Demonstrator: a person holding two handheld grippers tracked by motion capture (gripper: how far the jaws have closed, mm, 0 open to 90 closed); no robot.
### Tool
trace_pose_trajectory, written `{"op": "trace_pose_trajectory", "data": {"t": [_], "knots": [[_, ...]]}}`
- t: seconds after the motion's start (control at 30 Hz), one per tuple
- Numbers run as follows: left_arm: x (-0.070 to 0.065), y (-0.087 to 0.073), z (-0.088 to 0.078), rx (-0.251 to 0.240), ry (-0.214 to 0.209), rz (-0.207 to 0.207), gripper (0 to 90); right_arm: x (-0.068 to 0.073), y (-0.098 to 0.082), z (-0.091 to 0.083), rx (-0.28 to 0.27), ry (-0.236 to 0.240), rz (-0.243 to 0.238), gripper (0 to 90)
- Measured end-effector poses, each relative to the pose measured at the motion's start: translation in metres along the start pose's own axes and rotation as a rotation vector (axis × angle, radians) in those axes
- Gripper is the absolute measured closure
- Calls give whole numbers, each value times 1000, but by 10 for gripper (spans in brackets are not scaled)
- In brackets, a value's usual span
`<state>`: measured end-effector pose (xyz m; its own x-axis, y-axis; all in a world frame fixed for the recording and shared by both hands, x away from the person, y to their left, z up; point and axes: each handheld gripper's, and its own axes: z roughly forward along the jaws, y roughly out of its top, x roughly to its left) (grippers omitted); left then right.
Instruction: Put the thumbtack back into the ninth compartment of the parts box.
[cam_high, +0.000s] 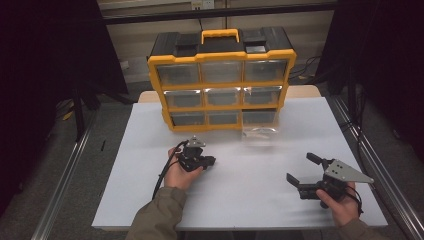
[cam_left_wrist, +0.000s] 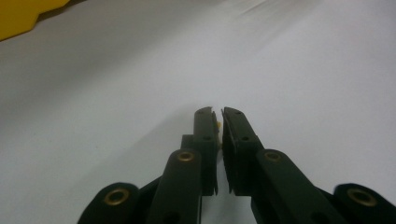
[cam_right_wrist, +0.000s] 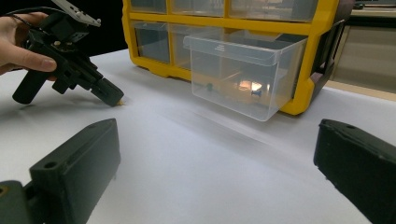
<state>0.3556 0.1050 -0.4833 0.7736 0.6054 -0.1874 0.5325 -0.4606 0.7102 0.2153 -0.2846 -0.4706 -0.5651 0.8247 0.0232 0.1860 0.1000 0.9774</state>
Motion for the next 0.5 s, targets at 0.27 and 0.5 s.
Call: {"op": "trace_pose_trajectory", "data": {"t": [0.27,0.5], "knots": [[0,0,2,-11,3,5,839,0,0,0,1,-4,1,0],[0,0,2,-13,3,-34,852,0,0,0,-3,-2,1,0]]}}
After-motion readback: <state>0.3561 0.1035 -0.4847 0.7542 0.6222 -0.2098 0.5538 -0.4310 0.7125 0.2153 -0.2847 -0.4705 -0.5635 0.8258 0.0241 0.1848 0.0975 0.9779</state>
